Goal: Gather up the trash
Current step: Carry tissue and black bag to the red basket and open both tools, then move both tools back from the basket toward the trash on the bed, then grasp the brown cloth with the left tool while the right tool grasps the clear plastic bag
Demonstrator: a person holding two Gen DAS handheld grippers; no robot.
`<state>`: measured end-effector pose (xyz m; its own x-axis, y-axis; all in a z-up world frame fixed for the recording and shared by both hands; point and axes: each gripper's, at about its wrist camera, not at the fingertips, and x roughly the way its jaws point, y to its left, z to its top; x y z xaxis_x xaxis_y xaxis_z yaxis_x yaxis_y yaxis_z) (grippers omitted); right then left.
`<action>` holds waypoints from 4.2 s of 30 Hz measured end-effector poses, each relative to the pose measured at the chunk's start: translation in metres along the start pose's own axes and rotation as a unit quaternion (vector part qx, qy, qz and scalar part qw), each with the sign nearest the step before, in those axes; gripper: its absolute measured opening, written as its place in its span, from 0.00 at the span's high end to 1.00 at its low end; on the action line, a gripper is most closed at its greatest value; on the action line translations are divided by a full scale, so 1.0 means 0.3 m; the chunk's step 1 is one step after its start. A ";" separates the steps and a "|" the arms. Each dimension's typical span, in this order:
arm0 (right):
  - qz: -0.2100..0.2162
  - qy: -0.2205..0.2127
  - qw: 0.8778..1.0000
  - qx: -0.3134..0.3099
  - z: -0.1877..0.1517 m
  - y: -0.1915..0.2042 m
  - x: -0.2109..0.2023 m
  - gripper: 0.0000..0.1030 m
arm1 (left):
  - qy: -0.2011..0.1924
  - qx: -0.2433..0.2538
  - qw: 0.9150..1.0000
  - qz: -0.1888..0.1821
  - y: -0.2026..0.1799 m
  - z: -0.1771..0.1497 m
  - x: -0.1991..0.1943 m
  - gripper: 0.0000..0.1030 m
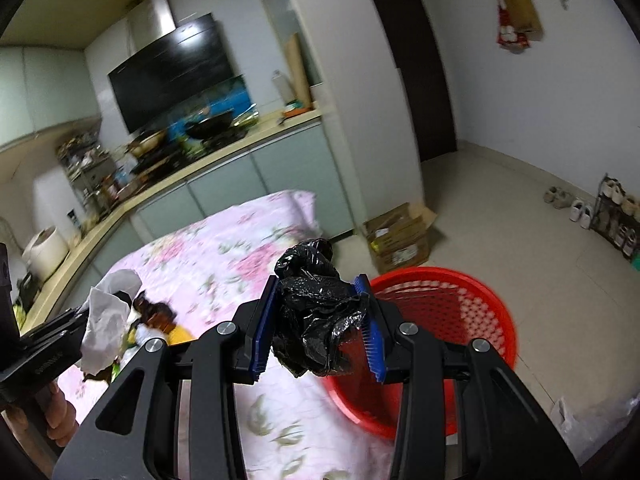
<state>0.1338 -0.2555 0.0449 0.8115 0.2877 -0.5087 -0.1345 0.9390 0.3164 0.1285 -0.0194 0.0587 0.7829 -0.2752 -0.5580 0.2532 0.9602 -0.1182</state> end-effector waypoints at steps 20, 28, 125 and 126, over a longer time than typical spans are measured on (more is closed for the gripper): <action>-0.113 0.041 0.987 0.103 -0.034 -0.311 0.081 0.63 | 0.106 0.040 0.990 -0.082 -0.335 0.022 0.469 0.87; -0.110 0.068 0.981 0.144 -0.065 -0.371 0.133 0.48 | 0.145 0.021 0.986 -0.083 -0.351 -0.021 0.601 0.51; 0.098 0.152 0.976 -0.120 -0.360 0.591 0.257 0.18 | 0.054 -0.226 0.966 0.117 0.707 -0.392 -0.082 0.31; 0.097 0.154 0.976 -0.120 -0.364 0.592 0.263 0.18 | 0.054 -0.224 0.966 0.117 0.704 -0.392 -0.083 0.32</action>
<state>0.1119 -0.0454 -0.0265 0.5534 0.4734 -0.6853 -0.4280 0.8675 0.2537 0.0955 0.1960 -0.0489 0.7188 -0.0650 -0.6921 -0.2139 0.9266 -0.3092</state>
